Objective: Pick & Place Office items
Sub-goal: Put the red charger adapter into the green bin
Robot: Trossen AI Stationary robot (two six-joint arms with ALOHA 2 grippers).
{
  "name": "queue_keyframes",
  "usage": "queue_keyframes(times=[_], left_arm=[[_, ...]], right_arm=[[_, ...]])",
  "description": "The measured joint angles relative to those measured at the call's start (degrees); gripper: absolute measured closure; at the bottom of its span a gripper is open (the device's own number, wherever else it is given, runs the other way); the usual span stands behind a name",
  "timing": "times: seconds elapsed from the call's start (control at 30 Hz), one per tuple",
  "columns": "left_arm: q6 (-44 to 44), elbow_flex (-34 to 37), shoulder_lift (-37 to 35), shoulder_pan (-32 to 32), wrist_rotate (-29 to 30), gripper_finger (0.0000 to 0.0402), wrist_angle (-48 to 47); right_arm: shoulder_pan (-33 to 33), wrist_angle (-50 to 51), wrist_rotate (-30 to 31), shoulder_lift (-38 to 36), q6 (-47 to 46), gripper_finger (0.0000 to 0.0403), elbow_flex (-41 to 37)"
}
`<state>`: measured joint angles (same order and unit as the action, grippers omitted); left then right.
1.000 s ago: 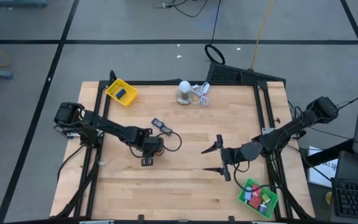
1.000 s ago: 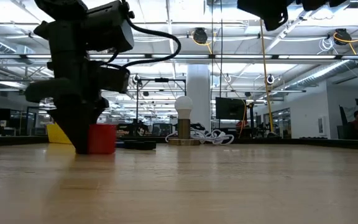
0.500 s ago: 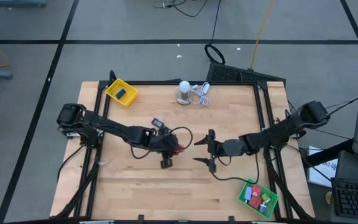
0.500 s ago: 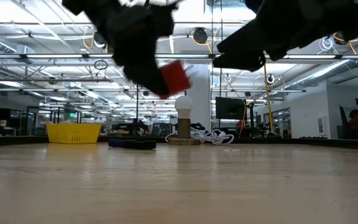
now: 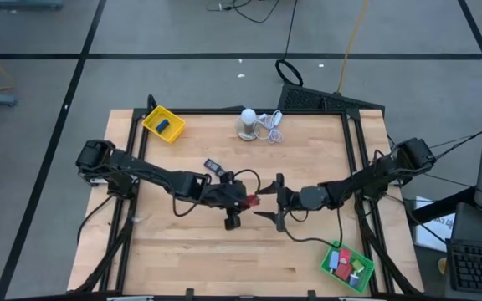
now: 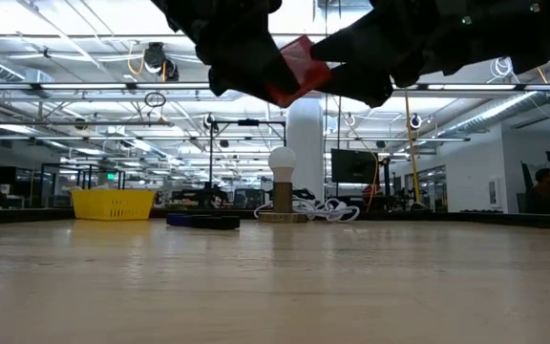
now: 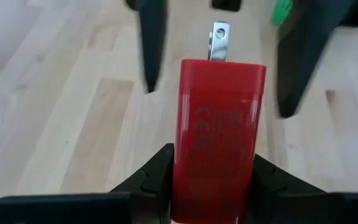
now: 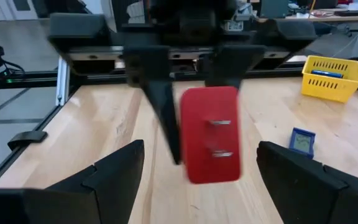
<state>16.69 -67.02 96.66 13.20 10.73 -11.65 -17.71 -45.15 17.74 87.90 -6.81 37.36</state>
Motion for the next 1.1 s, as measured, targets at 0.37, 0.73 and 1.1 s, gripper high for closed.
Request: queue_keyframes(times=[0.37, 0.73, 1.1], left_arm=[[0.0, 0.0, 0.6, 0.4, 0.0, 0.0281, 4.9], [0.0, 0.0, 0.7, 0.3, -0.4, 0.0278, 5.7], [0.0, 0.0, -2.9, 0.3, -5.5, 0.0165, 1.1]], right_arm=[[0.3, -1.1, -0.1, 0.0, -0.7, 0.0149, 0.0], [1.0, -1.8, -3.3, 0.0, -1.2, 0.0291, 0.0], [0.4, 1.2, -3.0, -3.2, 1.1, 0.0291, 0.1]])
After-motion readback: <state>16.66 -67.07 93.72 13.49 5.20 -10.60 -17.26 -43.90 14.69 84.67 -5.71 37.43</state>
